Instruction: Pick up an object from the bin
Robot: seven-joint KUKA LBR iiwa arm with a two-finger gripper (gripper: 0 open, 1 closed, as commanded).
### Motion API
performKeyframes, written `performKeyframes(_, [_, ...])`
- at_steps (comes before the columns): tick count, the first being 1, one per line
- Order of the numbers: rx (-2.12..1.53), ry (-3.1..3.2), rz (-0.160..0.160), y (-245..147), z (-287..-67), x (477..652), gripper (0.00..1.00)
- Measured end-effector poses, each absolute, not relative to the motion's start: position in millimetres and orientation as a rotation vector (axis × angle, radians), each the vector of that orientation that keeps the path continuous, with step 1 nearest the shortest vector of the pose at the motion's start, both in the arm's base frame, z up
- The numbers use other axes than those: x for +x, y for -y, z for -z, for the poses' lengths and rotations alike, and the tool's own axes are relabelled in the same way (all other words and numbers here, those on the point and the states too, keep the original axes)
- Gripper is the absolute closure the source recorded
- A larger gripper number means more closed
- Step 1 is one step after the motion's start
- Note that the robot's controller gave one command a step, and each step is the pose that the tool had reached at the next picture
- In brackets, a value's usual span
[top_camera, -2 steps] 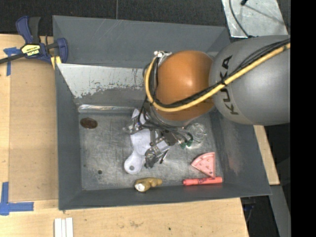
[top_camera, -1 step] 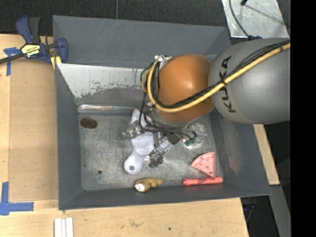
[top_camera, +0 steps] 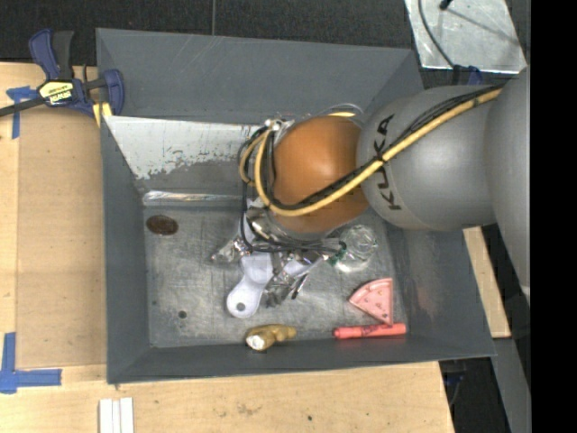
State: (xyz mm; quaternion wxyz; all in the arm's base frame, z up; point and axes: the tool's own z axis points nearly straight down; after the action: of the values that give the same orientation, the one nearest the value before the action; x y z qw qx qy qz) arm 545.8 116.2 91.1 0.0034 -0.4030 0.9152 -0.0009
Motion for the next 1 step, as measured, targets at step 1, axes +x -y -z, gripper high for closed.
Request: performKeyframes(1, [-1.657,-2.676,0.000,-135.1,-73.8,562.7,1.00])
